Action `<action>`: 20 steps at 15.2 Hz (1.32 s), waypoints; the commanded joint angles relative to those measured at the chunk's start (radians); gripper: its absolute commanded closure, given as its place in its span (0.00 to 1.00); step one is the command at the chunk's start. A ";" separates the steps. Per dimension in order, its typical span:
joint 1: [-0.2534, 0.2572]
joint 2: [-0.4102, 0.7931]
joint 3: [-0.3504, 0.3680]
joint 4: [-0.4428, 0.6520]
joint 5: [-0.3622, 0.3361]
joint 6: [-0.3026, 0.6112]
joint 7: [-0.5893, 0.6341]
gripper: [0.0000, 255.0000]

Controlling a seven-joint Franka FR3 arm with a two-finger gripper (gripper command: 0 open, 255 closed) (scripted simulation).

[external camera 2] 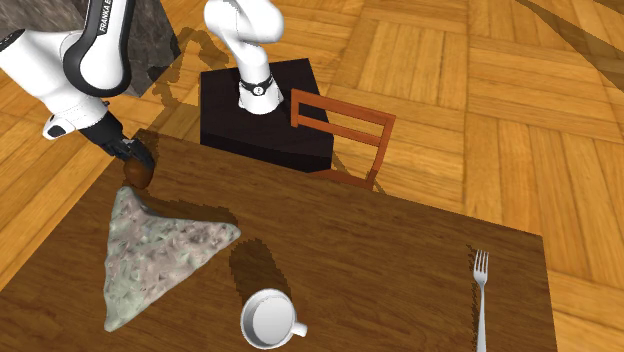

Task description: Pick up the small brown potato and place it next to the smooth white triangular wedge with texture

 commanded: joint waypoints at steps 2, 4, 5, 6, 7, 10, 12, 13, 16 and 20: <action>0.000 0.003 0.000 -0.002 0.000 0.002 0.001 1.00; 0.000 0.002 0.000 -0.002 -0.001 0.001 0.001 0.00; 0.000 0.002 0.000 -0.002 -0.001 0.001 0.001 0.00; 0.000 0.002 0.000 -0.002 -0.001 0.001 0.002 0.00; 0.000 0.002 0.000 -0.002 -0.001 0.001 0.002 0.00; -0.007 -0.037 -0.008 0.024 -0.036 -0.060 0.023 0.00; -0.014 -0.069 -0.014 0.053 -0.062 -0.116 0.040 0.00; -0.014 -0.069 -0.013 0.053 -0.062 -0.116 0.040 0.00; -0.014 -0.069 -0.014 0.053 -0.062 -0.116 0.040 0.00; -0.014 -0.069 -0.014 0.053 -0.062 -0.116 0.040 0.00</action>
